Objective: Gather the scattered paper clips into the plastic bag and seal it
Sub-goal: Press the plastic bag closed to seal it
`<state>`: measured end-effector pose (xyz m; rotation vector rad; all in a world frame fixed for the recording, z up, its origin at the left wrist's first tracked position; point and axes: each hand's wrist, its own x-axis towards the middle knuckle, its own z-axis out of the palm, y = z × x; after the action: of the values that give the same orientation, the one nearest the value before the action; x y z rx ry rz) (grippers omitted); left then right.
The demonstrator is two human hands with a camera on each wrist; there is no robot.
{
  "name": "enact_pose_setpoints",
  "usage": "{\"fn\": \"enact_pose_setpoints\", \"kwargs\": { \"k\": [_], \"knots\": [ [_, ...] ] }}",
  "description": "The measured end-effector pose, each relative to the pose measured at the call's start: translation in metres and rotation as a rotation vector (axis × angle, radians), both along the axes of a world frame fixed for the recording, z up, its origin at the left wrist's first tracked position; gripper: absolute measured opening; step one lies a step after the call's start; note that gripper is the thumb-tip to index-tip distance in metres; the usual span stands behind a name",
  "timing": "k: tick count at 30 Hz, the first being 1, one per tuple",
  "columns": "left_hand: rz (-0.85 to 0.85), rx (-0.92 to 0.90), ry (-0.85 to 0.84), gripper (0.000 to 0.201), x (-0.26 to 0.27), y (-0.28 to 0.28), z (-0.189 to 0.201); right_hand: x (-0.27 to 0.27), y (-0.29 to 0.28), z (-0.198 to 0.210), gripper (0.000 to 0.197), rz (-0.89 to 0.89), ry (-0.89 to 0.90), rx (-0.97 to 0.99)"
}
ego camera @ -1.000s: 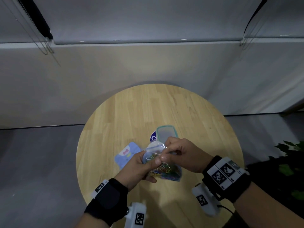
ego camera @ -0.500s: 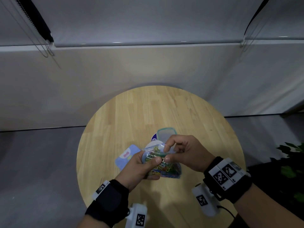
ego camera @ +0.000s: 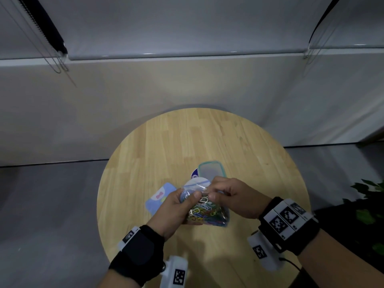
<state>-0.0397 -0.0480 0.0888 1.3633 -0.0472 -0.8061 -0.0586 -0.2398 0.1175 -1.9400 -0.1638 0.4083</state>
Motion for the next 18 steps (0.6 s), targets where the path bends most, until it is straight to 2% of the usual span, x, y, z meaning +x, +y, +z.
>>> {"fn": "enact_pose_setpoints", "kwargs": {
  "k": [2, 5, 10, 12, 18],
  "knots": [
    [0.024, 0.004, -0.011, 0.033, 0.000, -0.003, 0.004, 0.000, -0.001, 0.001, 0.018, 0.017, 0.004, -0.029],
    [0.072, 0.033, -0.057, 0.033, 0.002, -0.008, 0.009, -0.001, -0.001, -0.001, 0.014, -0.016, -0.053, -0.037],
    [0.154, 0.008, -0.096, 0.028, 0.003, -0.013, 0.012, -0.007, 0.002, -0.010, 0.011, -0.387, -0.146, 0.187],
    [0.158, 0.004, -0.109, 0.026, 0.001, -0.015, 0.012, -0.009, 0.002, -0.008, 0.012, -0.447, -0.151, 0.229],
    [0.040, 0.013, -0.212, 0.019, 0.004, -0.011, 0.013, -0.010, -0.004, -0.008, 0.029, -0.383, -0.057, 0.121]
  ]
}}
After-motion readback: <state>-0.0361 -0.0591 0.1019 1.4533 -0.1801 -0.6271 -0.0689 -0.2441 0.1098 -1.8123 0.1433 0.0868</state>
